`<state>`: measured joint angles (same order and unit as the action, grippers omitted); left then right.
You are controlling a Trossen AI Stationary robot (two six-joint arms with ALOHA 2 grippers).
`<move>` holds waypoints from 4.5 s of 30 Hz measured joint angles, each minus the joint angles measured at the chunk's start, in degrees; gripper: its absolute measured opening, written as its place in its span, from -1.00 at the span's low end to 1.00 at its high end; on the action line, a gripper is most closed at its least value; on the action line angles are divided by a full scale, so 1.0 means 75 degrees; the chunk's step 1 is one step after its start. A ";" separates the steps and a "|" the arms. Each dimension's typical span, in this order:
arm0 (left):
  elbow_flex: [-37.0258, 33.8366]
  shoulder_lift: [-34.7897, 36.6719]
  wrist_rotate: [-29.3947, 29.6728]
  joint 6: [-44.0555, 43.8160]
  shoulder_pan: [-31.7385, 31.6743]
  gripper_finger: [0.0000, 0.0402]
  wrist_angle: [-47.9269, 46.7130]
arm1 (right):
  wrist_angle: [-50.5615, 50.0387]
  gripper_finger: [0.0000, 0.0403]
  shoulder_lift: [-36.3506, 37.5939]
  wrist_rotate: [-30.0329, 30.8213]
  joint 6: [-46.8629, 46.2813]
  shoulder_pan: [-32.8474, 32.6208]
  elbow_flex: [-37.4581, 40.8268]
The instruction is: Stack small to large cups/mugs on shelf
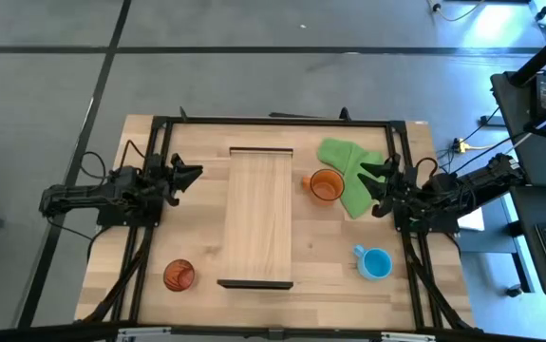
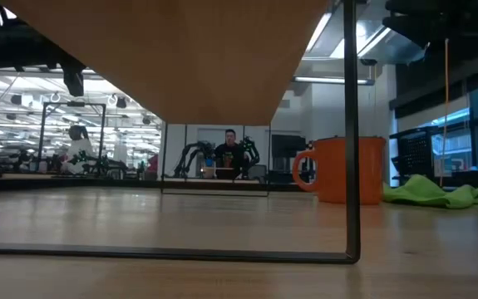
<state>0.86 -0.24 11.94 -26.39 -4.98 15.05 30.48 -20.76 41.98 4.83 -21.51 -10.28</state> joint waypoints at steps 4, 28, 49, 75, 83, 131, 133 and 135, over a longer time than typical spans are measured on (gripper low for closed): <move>0.0000 0.0000 -0.0001 0.0000 0.0001 -0.62 0.0000 | 0.0000 -0.18 0.0001 0.0002 -0.0007 -0.0001 -0.0001; 0.0000 0.0002 -0.0003 0.0001 0.0001 -0.62 0.0000 | 0.0154 -0.18 0.0001 -0.0017 -0.0068 0.0001 -0.0002; 0.0000 0.0002 -0.0002 0.0003 0.0000 -0.62 0.0000 | -0.2028 -0.18 -0.0109 -0.1438 -0.3214 0.0030 -0.0579; 0.0000 0.0002 0.3452 -0.0724 -0.0002 -0.62 0.1905 | -0.2294 -0.18 -0.0569 -0.0243 -0.5789 0.0372 -0.2224; 0.0000 -0.0001 0.3631 -0.0660 -0.0002 -0.62 0.1874 | 0.1663 -0.18 -0.2181 -0.0218 -0.4012 0.0925 -0.2442; 0.2323 -0.1083 -0.0159 -0.0264 -0.0002 -0.62 -0.4459 | -1.4043 -0.18 -0.5917 -0.4451 -1.4214 -0.4507 -0.5981; 0.2323 -0.1083 -0.0158 -0.0265 0.0001 -0.62 -0.4459 | -1.3389 -0.18 -0.5906 -0.4476 -1.4616 -0.4667 -0.5543; 0.2323 -0.1083 -0.0157 -0.0268 -0.0001 -0.62 -0.4462 | -1.2865 -0.18 -0.5908 -0.4317 -1.4988 -0.4756 -0.5179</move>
<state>18.28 -8.36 10.76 -28.40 -4.99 -18.41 -66.01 -65.07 9.60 -107.59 -57.18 -49.12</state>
